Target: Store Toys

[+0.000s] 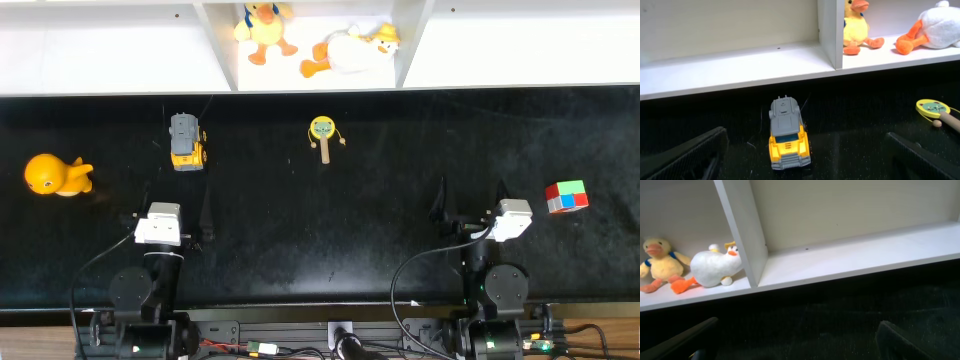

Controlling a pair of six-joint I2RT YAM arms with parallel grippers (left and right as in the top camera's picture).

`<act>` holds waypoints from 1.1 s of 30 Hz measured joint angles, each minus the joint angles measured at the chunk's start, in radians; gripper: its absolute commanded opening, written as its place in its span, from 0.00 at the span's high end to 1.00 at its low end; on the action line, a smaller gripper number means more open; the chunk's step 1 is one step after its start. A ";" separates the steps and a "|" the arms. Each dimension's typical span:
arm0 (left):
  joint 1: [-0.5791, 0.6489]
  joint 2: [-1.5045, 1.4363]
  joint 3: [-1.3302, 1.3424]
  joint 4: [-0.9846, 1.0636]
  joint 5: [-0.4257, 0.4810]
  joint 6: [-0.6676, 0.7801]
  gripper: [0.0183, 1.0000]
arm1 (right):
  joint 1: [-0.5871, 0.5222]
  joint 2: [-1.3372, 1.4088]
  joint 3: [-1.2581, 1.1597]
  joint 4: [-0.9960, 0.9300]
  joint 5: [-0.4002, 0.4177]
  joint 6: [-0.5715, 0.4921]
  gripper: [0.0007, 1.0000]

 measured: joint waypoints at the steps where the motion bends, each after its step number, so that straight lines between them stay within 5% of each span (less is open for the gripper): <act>1: 0.000 0.000 0.000 0.000 0.000 0.000 0.00 | 0.000 0.000 0.000 0.000 0.000 0.000 0.01; 33: 0.000 0.003 0.022 -0.052 -0.013 -0.001 0.00 | 0.000 0.000 0.000 0.000 0.000 0.000 0.01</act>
